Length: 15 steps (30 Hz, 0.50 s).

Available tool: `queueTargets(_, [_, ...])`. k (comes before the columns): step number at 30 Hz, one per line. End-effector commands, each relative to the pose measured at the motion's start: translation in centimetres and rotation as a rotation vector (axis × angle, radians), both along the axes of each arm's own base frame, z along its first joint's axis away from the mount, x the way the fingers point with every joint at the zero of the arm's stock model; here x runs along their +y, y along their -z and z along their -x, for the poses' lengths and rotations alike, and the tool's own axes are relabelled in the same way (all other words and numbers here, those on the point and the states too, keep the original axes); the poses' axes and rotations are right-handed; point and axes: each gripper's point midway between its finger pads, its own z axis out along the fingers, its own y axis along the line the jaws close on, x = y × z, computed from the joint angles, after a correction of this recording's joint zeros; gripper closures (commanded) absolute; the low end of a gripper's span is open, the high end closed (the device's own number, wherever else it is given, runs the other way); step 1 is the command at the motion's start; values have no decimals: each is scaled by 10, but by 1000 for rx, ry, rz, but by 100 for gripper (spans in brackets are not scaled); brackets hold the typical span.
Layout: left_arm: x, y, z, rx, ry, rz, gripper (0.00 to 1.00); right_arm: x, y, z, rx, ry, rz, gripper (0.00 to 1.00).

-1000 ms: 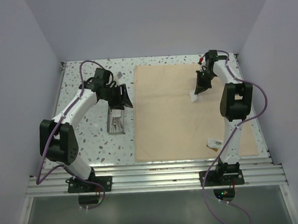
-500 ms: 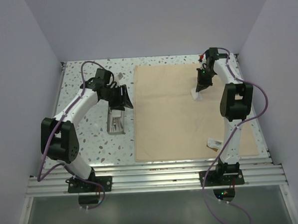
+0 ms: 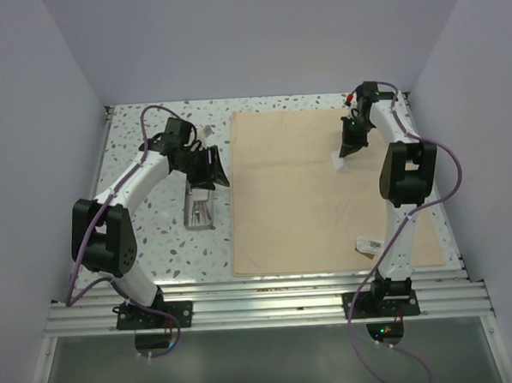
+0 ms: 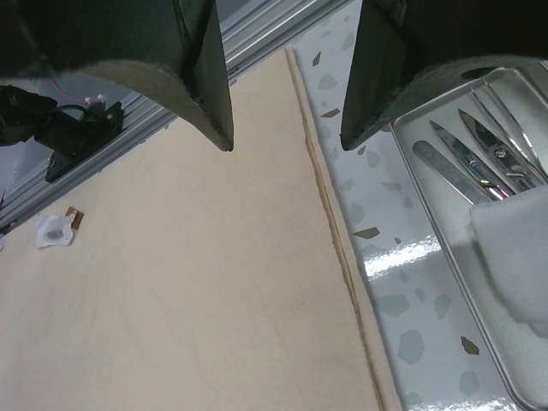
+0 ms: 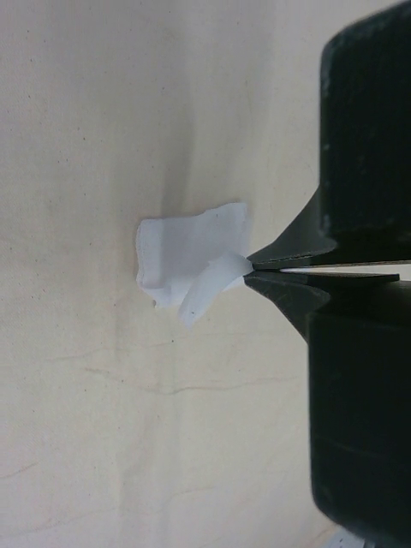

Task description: Prepare the surgical pack

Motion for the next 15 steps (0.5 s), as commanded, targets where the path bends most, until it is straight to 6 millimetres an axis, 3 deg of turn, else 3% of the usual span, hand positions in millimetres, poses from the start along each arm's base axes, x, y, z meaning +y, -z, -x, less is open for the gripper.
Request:
queueTargets(1, [-6,-4,-6,-34,20,23,43,-8,0,-3,0,-3,16,100])
queueTargets(8, [-6,-4,-7,-33,21,22,43,-7,7,-4,14,-4,11,100])
queueTargets(15, [-6,-1,-7,-29,24,23,43,-4,0,-3,-8,-12,-10,100])
